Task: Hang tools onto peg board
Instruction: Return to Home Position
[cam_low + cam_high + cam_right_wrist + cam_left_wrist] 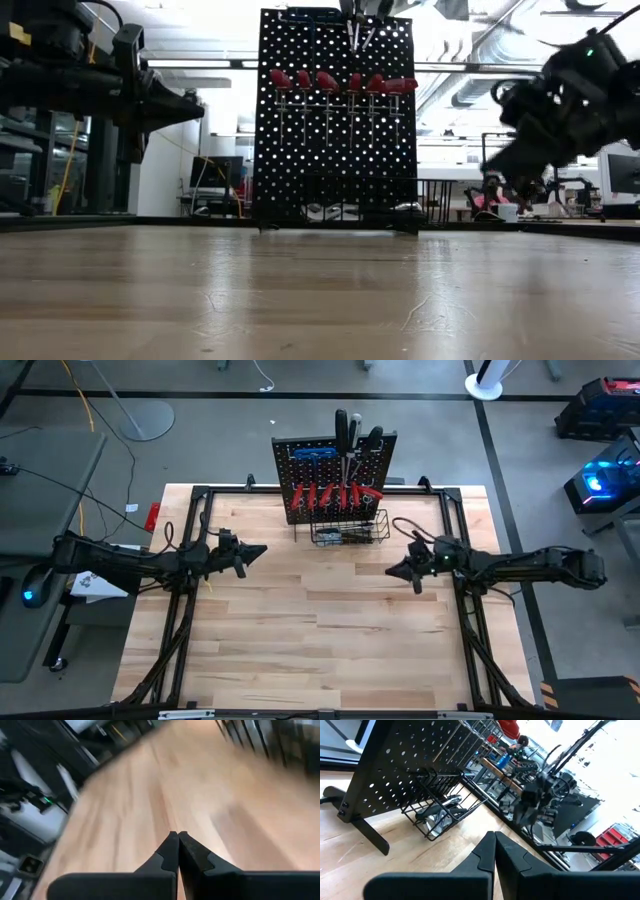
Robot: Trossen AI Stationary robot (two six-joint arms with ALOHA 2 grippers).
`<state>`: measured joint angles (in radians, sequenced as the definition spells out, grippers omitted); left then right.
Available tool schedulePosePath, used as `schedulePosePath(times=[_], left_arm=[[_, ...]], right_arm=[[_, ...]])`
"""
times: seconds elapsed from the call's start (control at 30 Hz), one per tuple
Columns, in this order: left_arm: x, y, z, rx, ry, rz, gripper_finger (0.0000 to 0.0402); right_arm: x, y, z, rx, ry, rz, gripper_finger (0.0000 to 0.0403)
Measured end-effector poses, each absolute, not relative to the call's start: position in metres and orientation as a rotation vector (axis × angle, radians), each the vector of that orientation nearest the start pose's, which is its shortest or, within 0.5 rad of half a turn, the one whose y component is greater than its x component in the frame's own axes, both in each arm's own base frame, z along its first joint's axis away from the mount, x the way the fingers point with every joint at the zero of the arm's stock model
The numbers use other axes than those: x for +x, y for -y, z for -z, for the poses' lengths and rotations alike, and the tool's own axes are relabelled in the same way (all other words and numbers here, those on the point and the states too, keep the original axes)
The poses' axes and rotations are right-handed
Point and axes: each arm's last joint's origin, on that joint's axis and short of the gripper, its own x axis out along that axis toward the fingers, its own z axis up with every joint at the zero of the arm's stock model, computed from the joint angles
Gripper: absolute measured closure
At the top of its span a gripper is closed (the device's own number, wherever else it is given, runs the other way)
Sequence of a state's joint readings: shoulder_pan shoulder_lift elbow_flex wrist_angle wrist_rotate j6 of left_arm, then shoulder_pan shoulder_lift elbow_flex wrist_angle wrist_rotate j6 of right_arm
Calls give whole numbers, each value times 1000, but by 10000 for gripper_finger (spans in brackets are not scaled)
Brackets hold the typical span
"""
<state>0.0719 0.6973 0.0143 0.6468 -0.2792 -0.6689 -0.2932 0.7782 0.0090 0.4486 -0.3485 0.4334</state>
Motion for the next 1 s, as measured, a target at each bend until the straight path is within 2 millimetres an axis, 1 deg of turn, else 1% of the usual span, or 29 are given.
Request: schedulePosePath(times=[0.1,0.23,0.27,0.33,0.37,0.43,0.53,0.57,0.63,0.67,0.77,1.0], left_arm=[[140,-18,-161,-658,82,-350,401],[140,-18,-161,-658,82,-350,401],[140,-18,-161,-658,82,-350,401],[140,-18,-162,-658,83,-350,401],[140,-18,-162,-658,85,-349,401],[140,-18,-161,-657,77,-352,401],[141,-18,-161,-657,71,-354,401],[141,-18,-160,-657,69,-354,401],[141,-18,-160,-656,68,-356,401],[141,-18,-160,-656,65,-356,401],[141,-18,-158,-655,52,-359,401],[141,-18,-157,-653,38,-365,401]], right_arm=[[132,29,-119,610,-449,51,403],[121,23,-109,641,-594,71,403],[120,21,-113,630,-571,52,403],[119,16,-127,575,-445,11,403],[117,13,-134,518,-379,-18,403],[113,10,-146,353,-245,-29,403],[103,9,-160,100,-72,86,402],[99,9,-165,4,-19,94,402],[96,8,-170,-122,32,87,402],[97,8,-168,-129,16,84,402],[97,6,-168,-74,12,55,402],[97,4,-168,-48,17,32,402]])
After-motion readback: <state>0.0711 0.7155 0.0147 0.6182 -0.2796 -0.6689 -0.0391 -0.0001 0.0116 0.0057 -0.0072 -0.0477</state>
